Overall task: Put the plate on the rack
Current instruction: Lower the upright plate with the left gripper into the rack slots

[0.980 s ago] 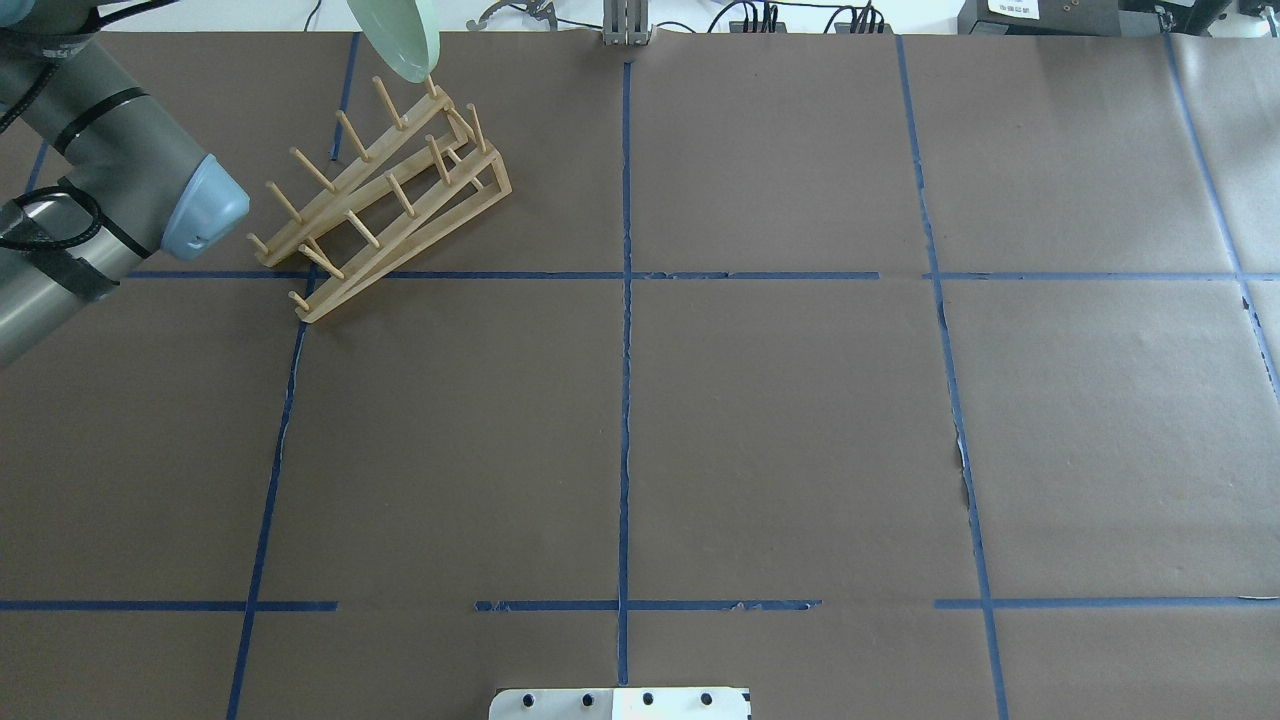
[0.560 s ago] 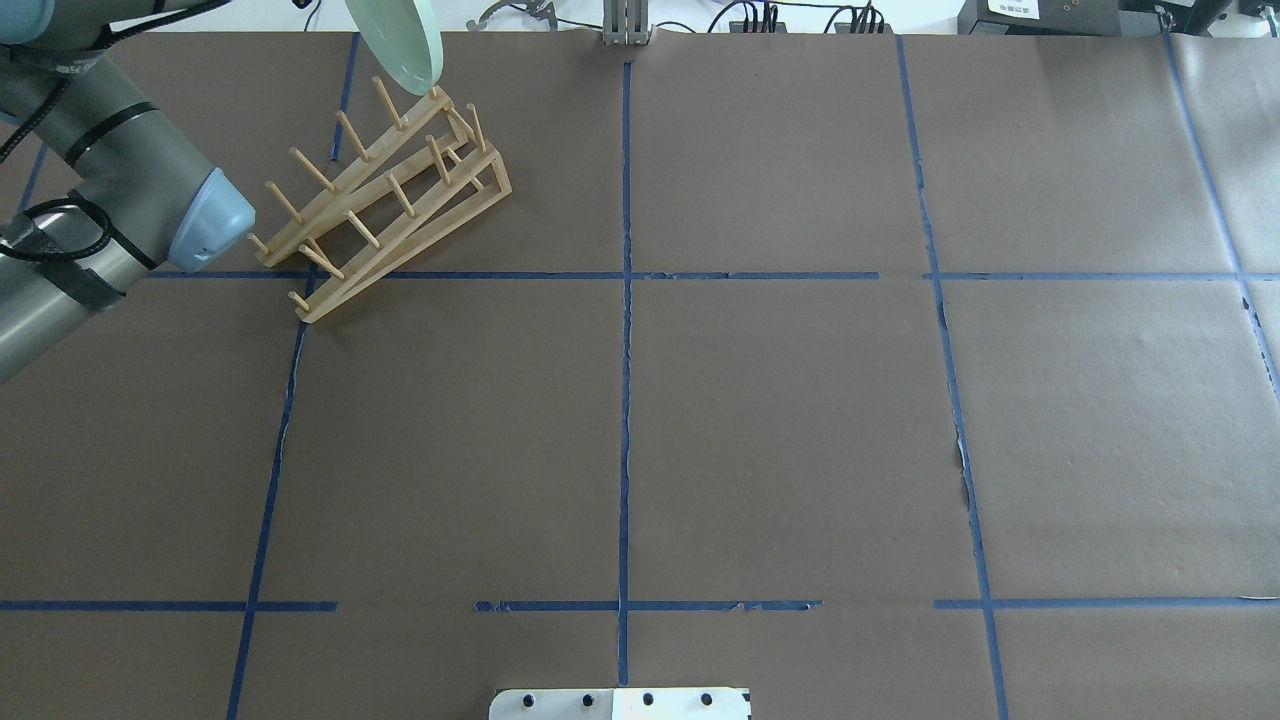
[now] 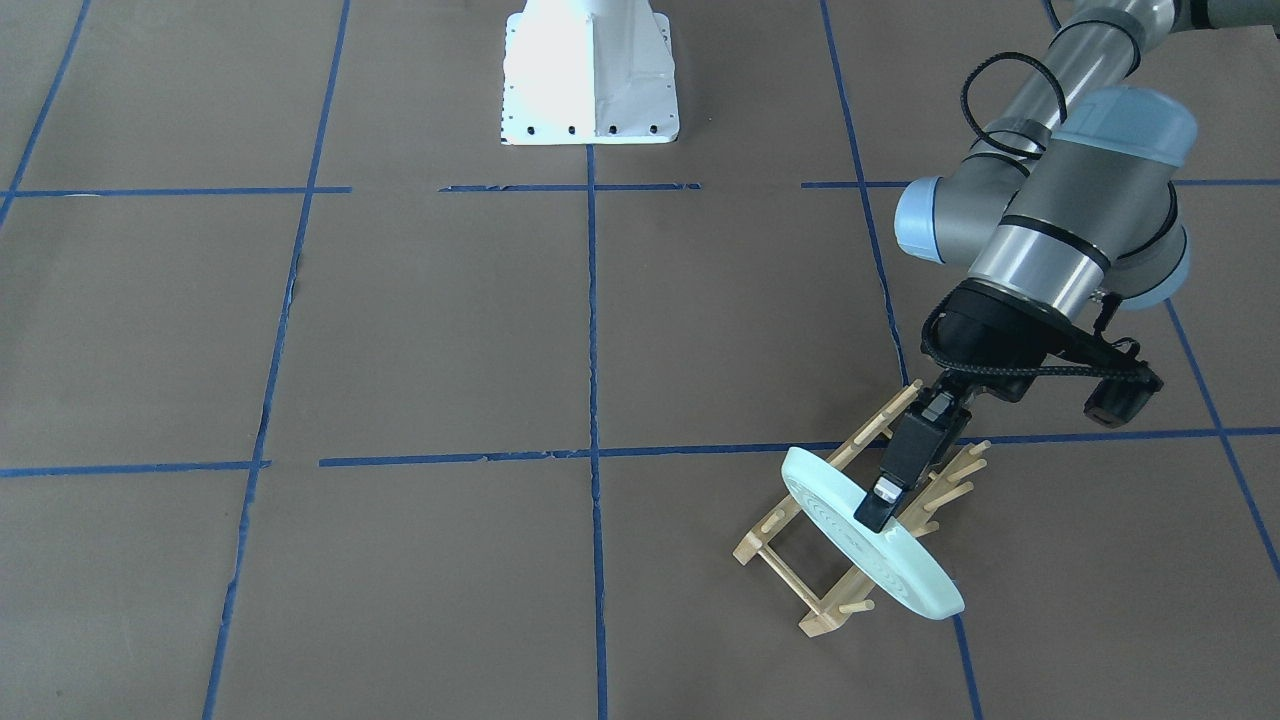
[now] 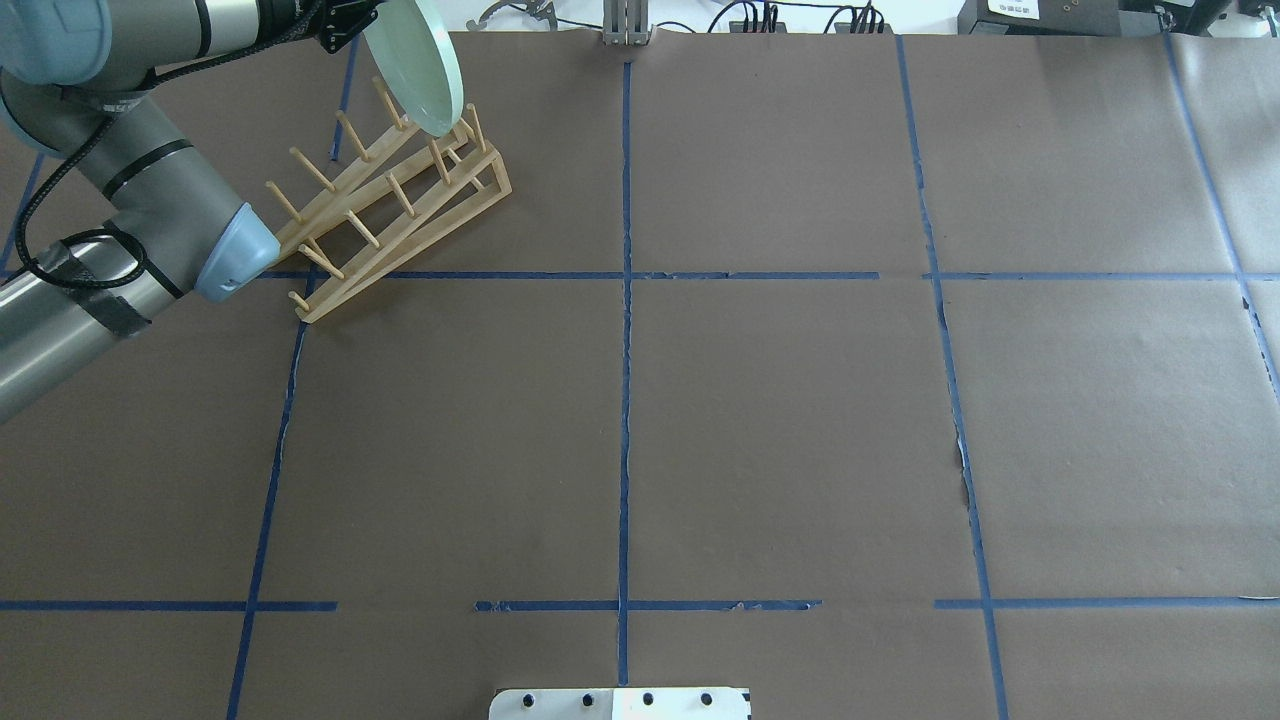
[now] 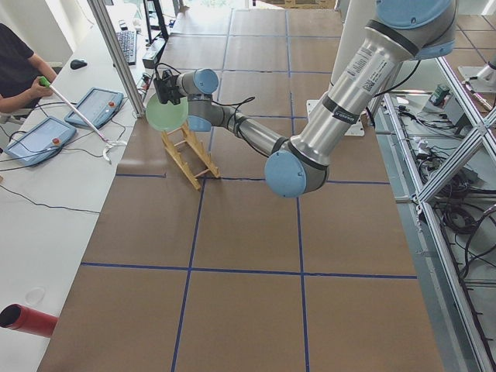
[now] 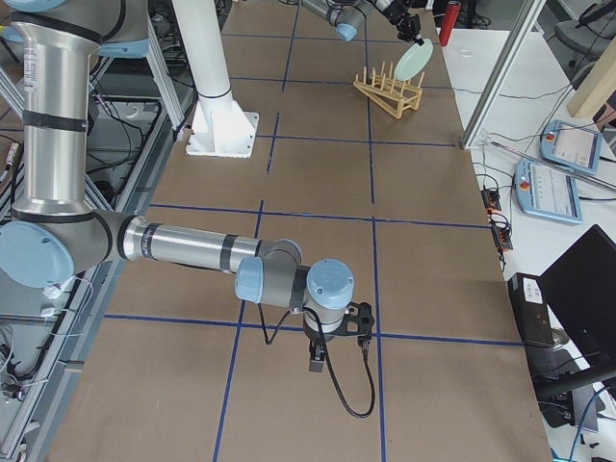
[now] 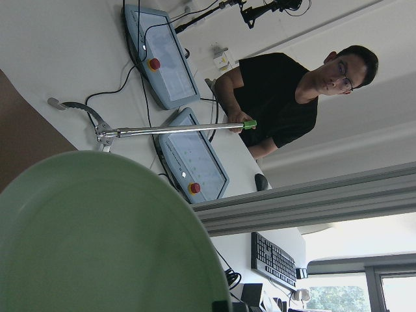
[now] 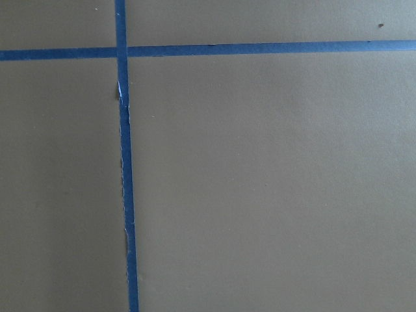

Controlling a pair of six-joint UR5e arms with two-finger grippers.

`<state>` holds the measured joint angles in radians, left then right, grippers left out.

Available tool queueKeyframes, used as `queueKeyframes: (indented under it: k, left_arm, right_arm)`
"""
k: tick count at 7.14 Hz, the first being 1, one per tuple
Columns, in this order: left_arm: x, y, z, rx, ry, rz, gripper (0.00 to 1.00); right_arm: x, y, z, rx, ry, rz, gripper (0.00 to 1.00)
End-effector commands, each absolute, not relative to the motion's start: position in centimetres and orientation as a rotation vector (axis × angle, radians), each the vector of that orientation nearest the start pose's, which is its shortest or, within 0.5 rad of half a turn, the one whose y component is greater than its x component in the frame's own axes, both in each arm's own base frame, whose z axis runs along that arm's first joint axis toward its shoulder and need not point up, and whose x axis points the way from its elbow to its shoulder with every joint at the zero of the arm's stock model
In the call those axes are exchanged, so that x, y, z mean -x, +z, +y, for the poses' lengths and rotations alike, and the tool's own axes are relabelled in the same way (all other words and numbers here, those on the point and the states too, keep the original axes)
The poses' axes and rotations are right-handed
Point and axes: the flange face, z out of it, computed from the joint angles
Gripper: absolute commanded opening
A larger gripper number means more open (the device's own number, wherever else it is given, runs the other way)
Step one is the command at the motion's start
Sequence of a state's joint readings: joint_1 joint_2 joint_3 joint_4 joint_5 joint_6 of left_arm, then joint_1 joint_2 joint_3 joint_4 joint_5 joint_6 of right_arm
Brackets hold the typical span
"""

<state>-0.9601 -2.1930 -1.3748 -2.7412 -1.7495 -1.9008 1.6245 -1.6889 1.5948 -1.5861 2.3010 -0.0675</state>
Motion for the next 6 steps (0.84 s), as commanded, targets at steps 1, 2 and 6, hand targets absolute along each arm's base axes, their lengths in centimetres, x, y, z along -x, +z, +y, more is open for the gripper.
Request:
queueKeyframes:
  k: [1,2,6]
  left_arm:
    - [-32.5,25.1,-63.6,-0.366,-0.856,1.606,0.0]
    - [-32.9,25.5,-63.6,-0.363,-0.86,1.599,0.0]
    - [-34.7,26.7,-63.4,-0.341,-0.85,1.576,0.0]
  right_arm:
    - [-9.0,70.6,-42.7,0.06,0.027,-0.734,1.0]
    - [-9.0,70.6,-42.7,0.06,0.027,-0.734,1.0]
    - [-9.0,70.7,-42.7,0.061,0.027,-0.734,1.0]
